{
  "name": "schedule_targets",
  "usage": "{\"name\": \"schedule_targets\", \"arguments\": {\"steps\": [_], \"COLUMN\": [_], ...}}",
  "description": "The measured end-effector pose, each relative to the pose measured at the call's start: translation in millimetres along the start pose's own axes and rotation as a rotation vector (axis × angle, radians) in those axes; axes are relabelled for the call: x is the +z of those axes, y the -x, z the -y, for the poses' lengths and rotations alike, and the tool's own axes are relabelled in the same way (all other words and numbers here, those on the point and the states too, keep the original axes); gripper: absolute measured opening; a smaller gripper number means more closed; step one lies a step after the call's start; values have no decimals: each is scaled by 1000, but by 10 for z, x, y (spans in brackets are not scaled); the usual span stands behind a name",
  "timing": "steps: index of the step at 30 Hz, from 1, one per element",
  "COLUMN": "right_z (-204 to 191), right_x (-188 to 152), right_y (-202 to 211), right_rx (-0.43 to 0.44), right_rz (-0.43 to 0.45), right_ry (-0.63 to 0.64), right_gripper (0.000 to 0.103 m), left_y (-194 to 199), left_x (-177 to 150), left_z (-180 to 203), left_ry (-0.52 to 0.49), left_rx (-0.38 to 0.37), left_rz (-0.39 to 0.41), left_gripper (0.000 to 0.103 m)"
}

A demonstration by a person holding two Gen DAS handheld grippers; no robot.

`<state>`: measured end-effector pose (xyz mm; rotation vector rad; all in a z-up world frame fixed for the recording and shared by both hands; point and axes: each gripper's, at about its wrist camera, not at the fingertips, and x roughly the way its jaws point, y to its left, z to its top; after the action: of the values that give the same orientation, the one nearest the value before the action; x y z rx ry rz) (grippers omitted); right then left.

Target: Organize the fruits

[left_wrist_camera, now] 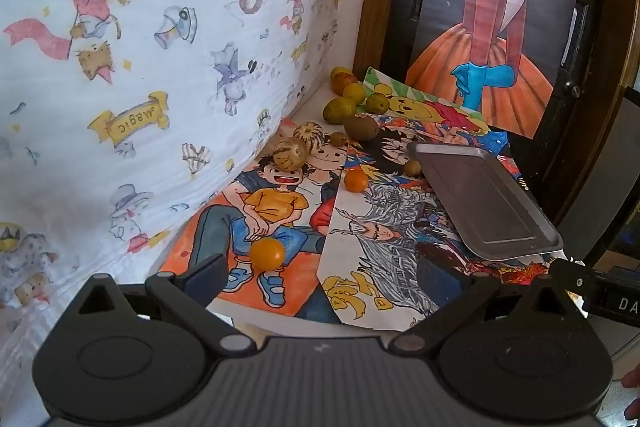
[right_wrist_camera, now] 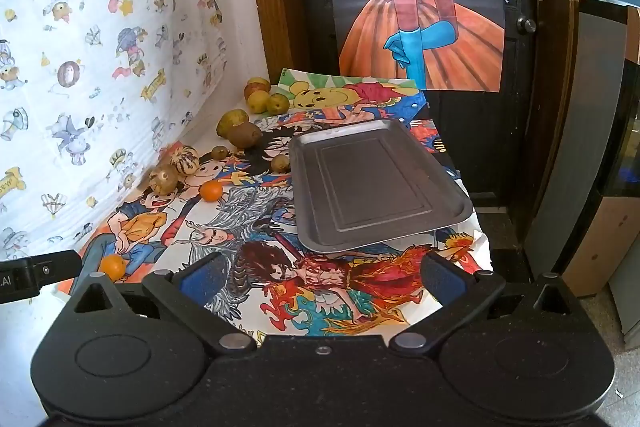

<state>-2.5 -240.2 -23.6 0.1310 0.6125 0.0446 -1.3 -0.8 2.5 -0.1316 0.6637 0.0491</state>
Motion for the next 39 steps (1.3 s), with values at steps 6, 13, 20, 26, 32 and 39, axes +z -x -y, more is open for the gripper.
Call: {"name": "schedule_targets", "arguments": {"steps": [6, 13, 20, 26, 32, 39], "right_z": [-6, -11, -6, -23, -26, -23], "right_x": [8, 1, 0, 13, 11, 6], "right_y": [-3, -19, -10, -23, -39, -38], "right_rx": [-1, -1, -1, -1, -1, -1], "right_rz": [-1, -2, -5, -7, -7, -8], "right_ry": [1, 0, 1, 1, 1, 2], "right_gripper": [103, 103, 103, 103, 103, 103], "left_y": [-4, -13, -63, -70, -78, -91], "left_x": [-1, -28, -50, -62, -76, -87], "left_z": [-4, -23, -61, -66, -69, -71], "left_ry": [1, 0, 1, 2, 2, 3], "left_rx": [-2, -4, 0, 1, 0, 1], "left_rz": [0, -3, -6, -8, -9, -14], "left_gripper": [102, 102, 102, 102, 102, 102]}}
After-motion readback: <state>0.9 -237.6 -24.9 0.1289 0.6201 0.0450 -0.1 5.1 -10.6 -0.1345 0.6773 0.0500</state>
